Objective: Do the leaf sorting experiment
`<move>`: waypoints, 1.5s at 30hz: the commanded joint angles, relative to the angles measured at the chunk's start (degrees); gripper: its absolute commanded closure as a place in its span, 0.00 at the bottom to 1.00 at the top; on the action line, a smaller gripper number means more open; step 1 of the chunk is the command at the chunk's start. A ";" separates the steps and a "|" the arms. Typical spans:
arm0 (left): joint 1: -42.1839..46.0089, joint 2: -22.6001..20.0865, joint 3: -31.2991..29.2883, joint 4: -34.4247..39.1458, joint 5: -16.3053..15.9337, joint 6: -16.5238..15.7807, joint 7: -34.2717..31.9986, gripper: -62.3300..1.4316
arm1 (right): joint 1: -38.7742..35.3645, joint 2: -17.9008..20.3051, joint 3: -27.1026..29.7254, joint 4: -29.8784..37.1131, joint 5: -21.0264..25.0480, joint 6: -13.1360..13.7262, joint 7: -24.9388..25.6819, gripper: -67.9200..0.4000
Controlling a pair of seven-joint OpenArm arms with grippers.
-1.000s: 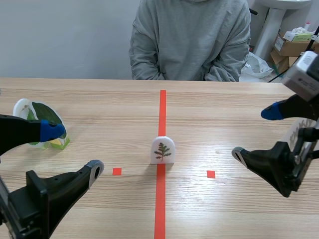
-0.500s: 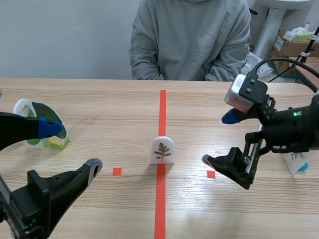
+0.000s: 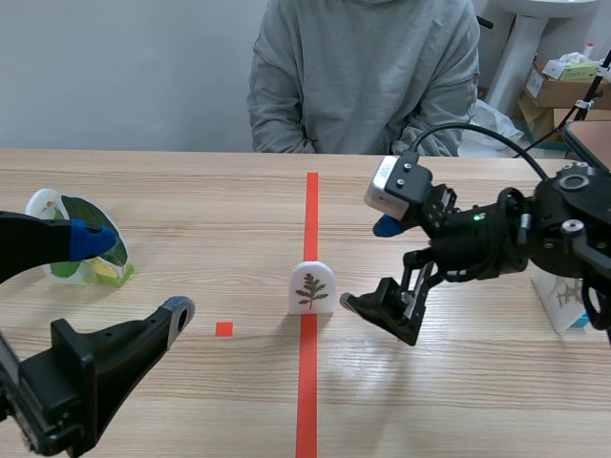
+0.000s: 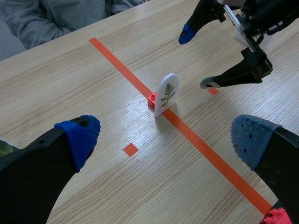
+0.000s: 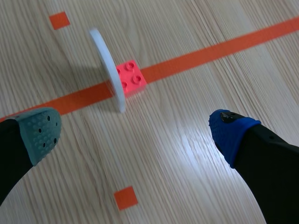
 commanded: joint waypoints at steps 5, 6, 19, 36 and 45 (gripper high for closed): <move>0.44 0.44 -0.22 0.07 -0.55 0.15 -0.94 0.04 | 3.54 -2.25 -4.46 -2.84 -3.93 -1.03 3.76 0.00; 0.44 0.44 -0.22 0.07 -0.55 0.15 -0.94 0.04 | 3.87 -2.82 -5.20 -3.54 -4.63 -1.81 3.98 0.00; 0.44 0.42 -0.22 0.07 -0.55 0.15 -1.01 0.04 | 5.70 -9.14 -8.85 -10.97 -7.06 -6.91 6.95 0.00; 0.44 0.42 -0.22 0.07 -0.55 0.15 -1.03 0.04 | 5.68 -9.53 -8.85 -11.21 -7.06 -8.24 7.61 0.60; 0.44 0.42 -0.22 0.07 -0.55 0.15 -1.03 0.04 | 5.64 -9.55 -8.85 -11.21 -7.06 -8.24 7.58 0.87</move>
